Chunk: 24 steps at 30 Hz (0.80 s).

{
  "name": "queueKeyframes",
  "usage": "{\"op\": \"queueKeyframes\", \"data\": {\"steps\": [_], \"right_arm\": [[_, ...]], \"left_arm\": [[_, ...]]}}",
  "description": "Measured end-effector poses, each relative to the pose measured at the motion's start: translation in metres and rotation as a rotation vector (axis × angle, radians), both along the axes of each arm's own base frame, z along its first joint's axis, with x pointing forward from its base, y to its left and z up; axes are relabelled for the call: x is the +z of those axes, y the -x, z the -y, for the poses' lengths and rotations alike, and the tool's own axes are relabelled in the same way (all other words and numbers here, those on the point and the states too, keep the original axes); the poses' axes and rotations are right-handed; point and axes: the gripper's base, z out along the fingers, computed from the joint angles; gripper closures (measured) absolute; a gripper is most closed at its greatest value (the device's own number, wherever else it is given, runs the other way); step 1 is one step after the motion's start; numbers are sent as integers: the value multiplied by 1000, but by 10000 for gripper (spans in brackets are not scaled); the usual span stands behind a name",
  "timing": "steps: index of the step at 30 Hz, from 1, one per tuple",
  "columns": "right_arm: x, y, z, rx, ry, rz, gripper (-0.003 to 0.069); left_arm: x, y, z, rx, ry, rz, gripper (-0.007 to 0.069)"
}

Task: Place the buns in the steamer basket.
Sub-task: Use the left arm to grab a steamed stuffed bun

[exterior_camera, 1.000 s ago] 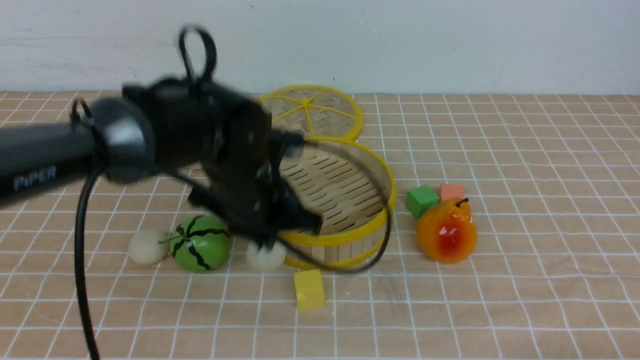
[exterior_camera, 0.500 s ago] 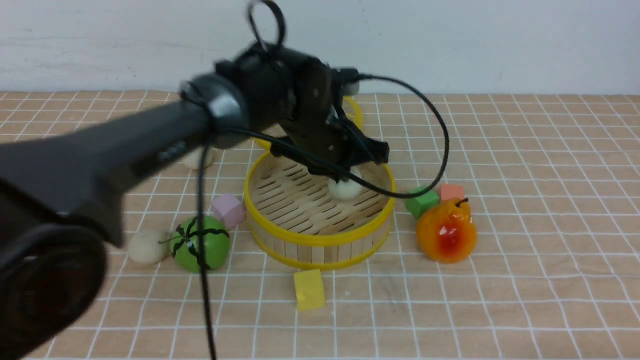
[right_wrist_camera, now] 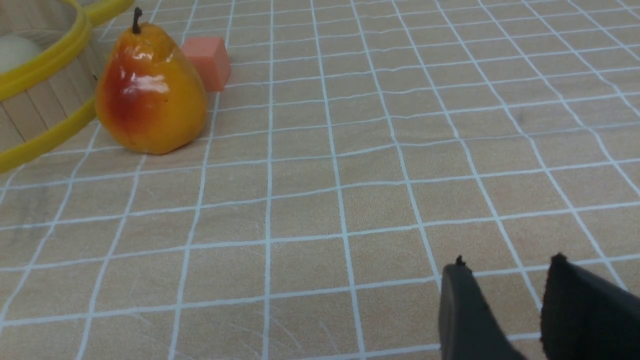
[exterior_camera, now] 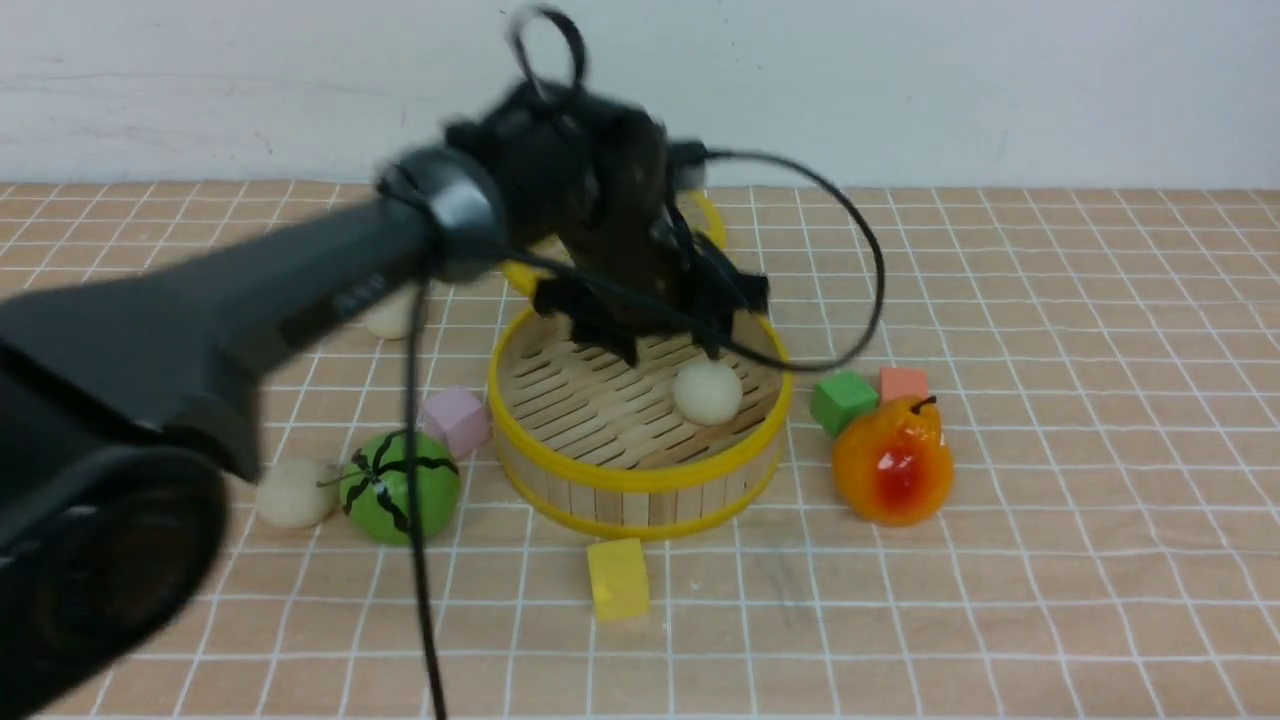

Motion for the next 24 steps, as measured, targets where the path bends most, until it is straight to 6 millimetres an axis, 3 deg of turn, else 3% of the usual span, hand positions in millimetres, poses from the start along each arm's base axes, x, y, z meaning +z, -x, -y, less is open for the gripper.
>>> {"op": "queueKeyframes", "data": {"steps": [1,2,3,4,5,6,7,8,12,15,19,20,21,24], "right_arm": [[0,0,0,0,0,0,418],[0,0,0,0,0,0,418],[0,0,0,0,0,0,418],[0,0,0,0,0,0,418],[0,0,0,0,0,0,418],[0,0,0,0,0,0,418],[0,0,0,0,0,0,418],[0,0,0,0,0,0,418],[0,0,0,0,0,0,418],[0,0,0,0,0,0,418],[0,0,0,0,0,0,418],[0,0,0,0,0,0,418],[0,0,0,0,0,0,418],[0,0,0,0,0,0,418]], "left_arm": [[20,4,-14,8,-11,12,79],[24,4,-17,14,-8,20,79],[49,10,-47,42,-48,9,74],[53,11,-48,42,-45,17,74],[78,17,-82,100,-55,19,76],[91,21,-96,124,-53,30,83],[90,20,-98,130,-55,27,85],[106,25,-119,169,-49,51,99],[132,40,-163,261,-45,49,164],[127,46,-179,296,-74,9,209],[90,51,-199,339,-121,-112,288],[90,51,-199,342,-119,-109,291],[69,50,-203,350,-126,-152,312],[31,47,-202,350,-116,-210,337]]}}
